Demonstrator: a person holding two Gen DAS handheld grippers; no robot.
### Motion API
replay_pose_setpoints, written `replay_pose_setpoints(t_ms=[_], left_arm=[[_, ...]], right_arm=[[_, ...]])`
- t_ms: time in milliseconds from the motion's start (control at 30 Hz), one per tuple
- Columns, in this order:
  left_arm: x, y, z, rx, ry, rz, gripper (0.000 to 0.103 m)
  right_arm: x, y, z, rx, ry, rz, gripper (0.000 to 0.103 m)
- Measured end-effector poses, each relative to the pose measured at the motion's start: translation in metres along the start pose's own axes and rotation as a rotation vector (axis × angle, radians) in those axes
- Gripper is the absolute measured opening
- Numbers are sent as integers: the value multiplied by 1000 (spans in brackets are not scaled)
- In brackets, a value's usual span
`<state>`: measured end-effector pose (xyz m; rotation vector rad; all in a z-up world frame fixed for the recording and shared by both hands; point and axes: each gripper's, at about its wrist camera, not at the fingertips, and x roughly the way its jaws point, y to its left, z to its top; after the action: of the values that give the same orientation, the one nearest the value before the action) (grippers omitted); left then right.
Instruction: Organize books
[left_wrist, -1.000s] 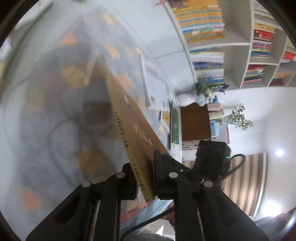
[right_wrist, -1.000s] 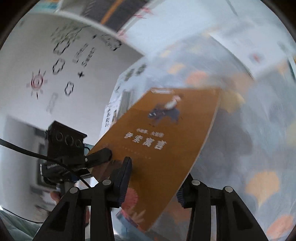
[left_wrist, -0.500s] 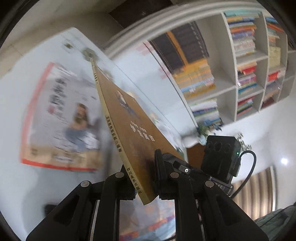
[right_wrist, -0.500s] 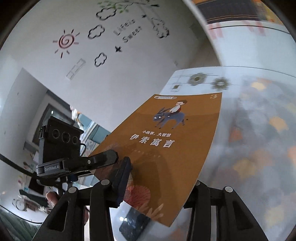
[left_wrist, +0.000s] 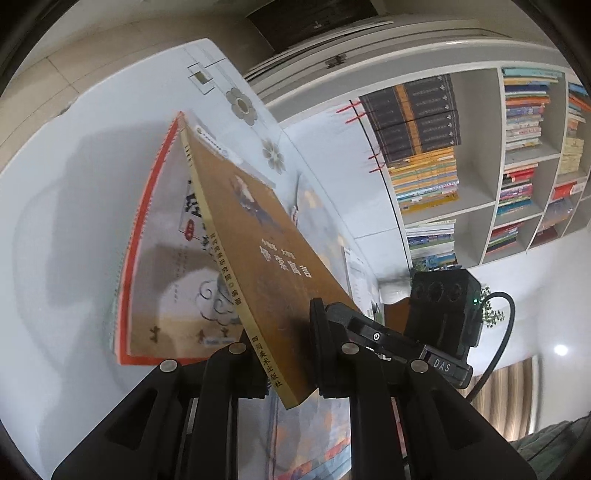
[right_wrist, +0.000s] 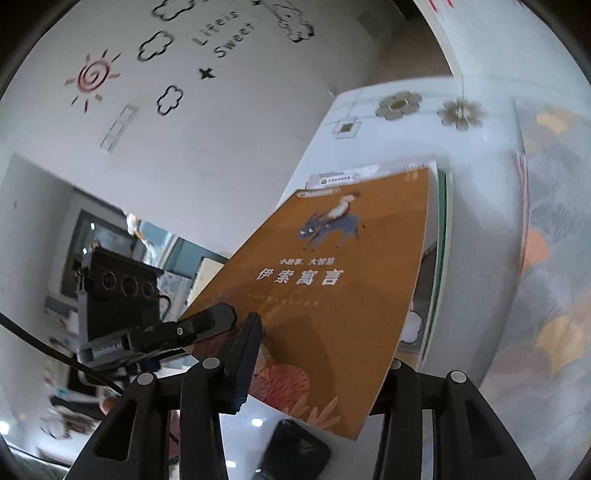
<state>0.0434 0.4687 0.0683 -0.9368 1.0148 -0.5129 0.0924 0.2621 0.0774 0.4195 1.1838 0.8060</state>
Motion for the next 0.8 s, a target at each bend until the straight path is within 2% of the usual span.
replay_pose_setpoints(t_ms=[233,400,600,800], left_arm=[[0,20,1,8,29,130,12],[-4,37,-8,-33,32,203,12],[-22,51,-22,-64,-16,320,12],[-47,42,-35,-57,-87,432,12]], right_arm=[[20,-19,-9,86,33,-26,43],[29,-24,-16,104,53,-49,43],[38,-22,-16,83,76,-77,43],[38,-22,-19,42,109,-98,46]])
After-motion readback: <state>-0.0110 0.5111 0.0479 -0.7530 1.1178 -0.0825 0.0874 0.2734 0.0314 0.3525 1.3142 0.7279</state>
